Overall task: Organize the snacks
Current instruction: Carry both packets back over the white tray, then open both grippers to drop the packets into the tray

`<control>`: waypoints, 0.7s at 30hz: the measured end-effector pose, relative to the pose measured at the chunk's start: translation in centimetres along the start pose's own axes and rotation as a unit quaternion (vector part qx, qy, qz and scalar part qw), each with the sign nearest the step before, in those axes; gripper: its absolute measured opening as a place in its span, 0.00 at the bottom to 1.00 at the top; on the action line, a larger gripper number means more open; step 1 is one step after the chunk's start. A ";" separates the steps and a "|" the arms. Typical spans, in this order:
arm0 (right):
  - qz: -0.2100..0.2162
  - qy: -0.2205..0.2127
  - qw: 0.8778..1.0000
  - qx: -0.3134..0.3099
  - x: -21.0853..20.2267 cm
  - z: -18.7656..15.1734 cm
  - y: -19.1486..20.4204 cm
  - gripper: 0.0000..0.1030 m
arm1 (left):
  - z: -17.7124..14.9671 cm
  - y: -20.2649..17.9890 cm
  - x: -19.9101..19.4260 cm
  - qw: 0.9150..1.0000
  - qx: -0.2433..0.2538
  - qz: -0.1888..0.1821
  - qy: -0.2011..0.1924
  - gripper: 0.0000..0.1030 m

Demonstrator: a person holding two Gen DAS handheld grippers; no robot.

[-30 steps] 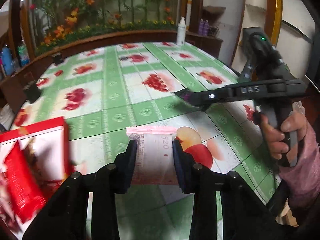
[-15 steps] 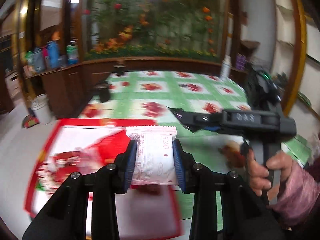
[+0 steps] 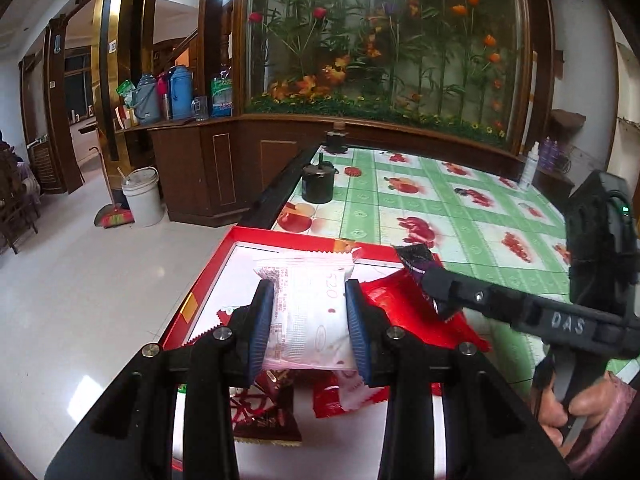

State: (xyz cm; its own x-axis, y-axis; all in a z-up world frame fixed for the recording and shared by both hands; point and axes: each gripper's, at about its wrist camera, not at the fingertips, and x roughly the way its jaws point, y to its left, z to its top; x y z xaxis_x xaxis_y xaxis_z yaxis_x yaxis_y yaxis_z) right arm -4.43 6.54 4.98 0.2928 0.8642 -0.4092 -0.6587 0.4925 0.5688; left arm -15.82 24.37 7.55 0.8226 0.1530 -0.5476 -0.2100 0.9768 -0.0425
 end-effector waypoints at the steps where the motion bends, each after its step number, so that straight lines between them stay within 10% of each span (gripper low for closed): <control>1: -0.003 0.002 1.000 -0.007 0.1 -0.1 0.2 0.36 | 0.0 0.1 0.2 1.000 0.000 0.000 0.002 0.32; 12: -0.021 0.006 0.999 -0.033 0.5 -0.6 0.8 0.41 | -0.9 -0.2 1.6 0.999 0.026 0.037 0.026 0.33; 18: -0.022 -0.020 0.999 -0.027 -1.0 -0.3 0.5 0.53 | -0.7 -1.7 0.1 0.994 0.064 0.090 -0.008 0.81; 21: -0.025 -0.035 0.999 -0.021 -1.8 0.0 0.2 0.56 | -0.4 -2.8 -1.0 0.991 0.082 0.100 -0.029 0.81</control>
State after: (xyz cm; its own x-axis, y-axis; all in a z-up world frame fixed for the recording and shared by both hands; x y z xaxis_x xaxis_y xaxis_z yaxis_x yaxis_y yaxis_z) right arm -5.10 5.12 5.87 0.3731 0.8441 -0.3851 -0.6698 0.5323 0.5177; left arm -16.22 21.41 7.87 0.8034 0.3491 -0.4823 -0.2866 0.9368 0.2006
